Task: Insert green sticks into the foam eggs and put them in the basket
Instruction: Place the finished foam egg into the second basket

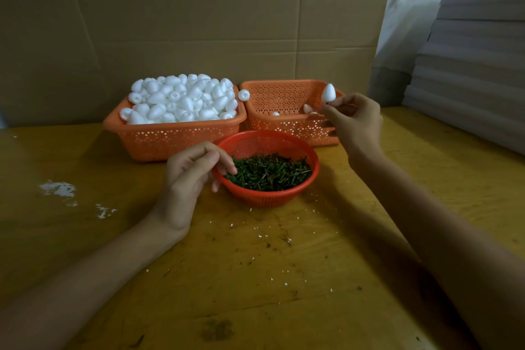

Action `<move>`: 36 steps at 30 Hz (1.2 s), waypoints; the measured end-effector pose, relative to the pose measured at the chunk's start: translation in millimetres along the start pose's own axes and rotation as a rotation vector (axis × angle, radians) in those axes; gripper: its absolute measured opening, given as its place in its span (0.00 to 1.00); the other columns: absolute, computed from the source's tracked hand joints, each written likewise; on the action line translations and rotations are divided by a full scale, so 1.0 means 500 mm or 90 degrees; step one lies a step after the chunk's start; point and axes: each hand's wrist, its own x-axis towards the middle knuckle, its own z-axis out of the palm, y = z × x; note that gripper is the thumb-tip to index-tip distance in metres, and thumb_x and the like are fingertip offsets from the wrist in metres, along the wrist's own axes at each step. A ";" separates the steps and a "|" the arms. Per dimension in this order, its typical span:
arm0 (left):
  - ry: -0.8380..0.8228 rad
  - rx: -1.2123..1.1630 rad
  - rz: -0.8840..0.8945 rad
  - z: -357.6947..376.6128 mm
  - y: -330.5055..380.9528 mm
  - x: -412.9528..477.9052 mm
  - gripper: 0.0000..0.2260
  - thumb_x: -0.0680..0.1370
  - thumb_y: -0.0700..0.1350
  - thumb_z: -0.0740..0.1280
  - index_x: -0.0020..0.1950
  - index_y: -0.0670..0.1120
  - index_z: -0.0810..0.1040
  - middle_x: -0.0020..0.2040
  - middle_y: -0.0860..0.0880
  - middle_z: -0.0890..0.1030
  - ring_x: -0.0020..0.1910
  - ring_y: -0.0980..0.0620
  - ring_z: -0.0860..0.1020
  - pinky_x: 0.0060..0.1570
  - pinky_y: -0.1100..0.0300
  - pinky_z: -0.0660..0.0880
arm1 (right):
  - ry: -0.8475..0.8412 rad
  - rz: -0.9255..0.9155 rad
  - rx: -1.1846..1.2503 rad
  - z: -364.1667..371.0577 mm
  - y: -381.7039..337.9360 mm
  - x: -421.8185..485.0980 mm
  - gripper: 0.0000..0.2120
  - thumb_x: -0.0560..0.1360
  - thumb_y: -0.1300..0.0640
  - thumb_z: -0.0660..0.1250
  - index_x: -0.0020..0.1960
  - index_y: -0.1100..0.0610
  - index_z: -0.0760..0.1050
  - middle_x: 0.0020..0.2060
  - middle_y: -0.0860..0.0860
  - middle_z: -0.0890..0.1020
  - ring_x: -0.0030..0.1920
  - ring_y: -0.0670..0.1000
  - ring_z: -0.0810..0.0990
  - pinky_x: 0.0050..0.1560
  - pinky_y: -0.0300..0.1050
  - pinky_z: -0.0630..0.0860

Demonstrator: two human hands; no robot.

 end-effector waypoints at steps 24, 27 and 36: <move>-0.022 0.082 0.006 0.001 -0.008 0.001 0.11 0.80 0.42 0.64 0.42 0.40 0.81 0.39 0.43 0.82 0.39 0.45 0.78 0.33 0.57 0.71 | -0.729 -0.265 -0.537 0.075 -0.060 -0.091 0.22 0.81 0.35 0.62 0.71 0.43 0.76 0.67 0.42 0.78 0.66 0.47 0.76 0.65 0.51 0.74; -0.011 0.100 0.001 0.005 -0.009 -0.001 0.12 0.78 0.50 0.68 0.41 0.43 0.82 0.38 0.43 0.82 0.40 0.35 0.76 0.33 0.54 0.71 | -0.726 -0.270 -0.564 0.079 -0.064 -0.099 0.24 0.82 0.36 0.61 0.74 0.44 0.73 0.71 0.44 0.75 0.71 0.49 0.72 0.70 0.54 0.71; 0.022 0.190 0.051 0.013 0.002 -0.009 0.12 0.78 0.50 0.67 0.42 0.43 0.80 0.39 0.48 0.81 0.37 0.51 0.77 0.33 0.57 0.71 | -0.740 -0.245 -0.575 0.080 -0.071 -0.099 0.24 0.82 0.36 0.61 0.76 0.43 0.72 0.72 0.46 0.74 0.73 0.51 0.72 0.72 0.55 0.69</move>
